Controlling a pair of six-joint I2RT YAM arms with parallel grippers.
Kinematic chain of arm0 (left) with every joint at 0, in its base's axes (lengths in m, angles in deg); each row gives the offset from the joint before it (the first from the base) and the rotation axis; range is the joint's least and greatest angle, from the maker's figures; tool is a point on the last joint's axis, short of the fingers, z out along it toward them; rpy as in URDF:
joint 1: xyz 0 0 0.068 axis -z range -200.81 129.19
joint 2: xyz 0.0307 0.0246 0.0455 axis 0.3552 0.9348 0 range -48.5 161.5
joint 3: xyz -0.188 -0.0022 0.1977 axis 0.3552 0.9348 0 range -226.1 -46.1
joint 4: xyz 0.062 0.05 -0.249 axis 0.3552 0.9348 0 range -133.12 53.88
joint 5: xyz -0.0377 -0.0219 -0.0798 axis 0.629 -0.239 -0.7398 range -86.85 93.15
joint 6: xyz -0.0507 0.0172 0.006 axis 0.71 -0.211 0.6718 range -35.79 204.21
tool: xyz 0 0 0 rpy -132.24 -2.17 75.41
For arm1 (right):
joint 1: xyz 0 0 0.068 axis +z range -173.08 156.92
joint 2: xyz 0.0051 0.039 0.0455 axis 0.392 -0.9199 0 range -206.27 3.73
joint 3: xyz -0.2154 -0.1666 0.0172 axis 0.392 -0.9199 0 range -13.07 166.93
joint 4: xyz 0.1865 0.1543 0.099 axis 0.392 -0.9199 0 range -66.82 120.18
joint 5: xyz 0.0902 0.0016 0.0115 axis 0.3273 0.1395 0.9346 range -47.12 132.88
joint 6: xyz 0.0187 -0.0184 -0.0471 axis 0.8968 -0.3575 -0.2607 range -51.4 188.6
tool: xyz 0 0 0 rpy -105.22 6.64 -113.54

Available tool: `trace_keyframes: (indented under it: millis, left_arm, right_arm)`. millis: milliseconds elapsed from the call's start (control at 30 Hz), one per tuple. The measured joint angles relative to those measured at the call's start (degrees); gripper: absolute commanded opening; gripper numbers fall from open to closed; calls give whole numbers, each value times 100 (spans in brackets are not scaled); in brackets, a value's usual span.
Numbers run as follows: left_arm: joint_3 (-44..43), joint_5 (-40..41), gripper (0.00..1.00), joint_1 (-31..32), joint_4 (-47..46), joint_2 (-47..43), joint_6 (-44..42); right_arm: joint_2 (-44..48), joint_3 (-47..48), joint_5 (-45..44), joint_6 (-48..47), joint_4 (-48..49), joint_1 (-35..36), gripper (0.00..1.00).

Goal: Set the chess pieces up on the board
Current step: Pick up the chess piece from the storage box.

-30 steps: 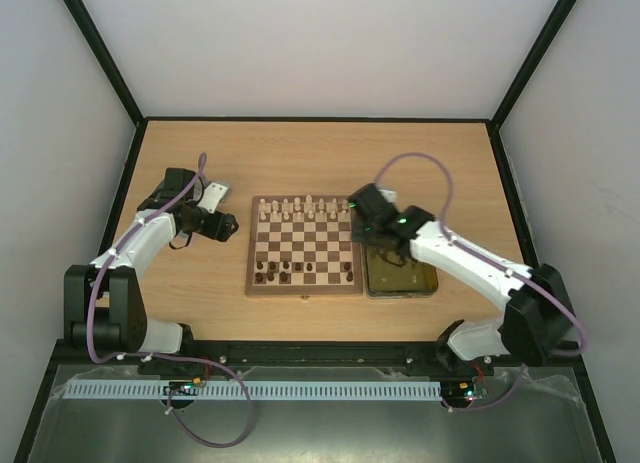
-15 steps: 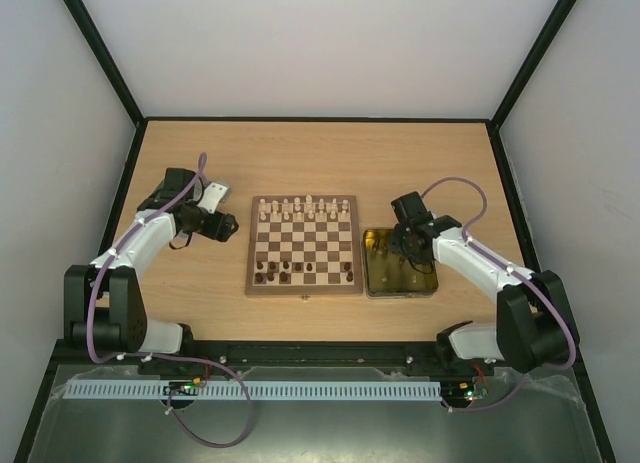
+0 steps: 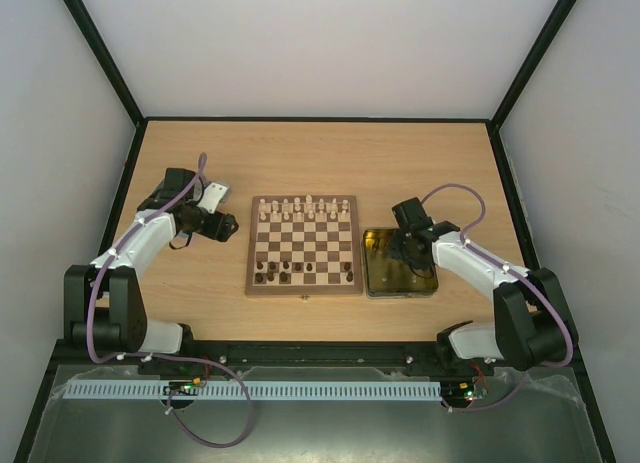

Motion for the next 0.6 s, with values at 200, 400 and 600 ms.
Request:
trace_keyframes:
  millis: [200,400,600]
  left_arm:
    - [0,0,79,0,0,0,0]
    - [2,0,79,0,0,0,2]
    - [2,0,79,0,0,0,2]
  right_arm:
    - [-2,-90,2,2,85,-48,32]
    - [-22,-188,28,-2,175,-114,26]
    - [-42,-199,44,-7,205,-149,12]
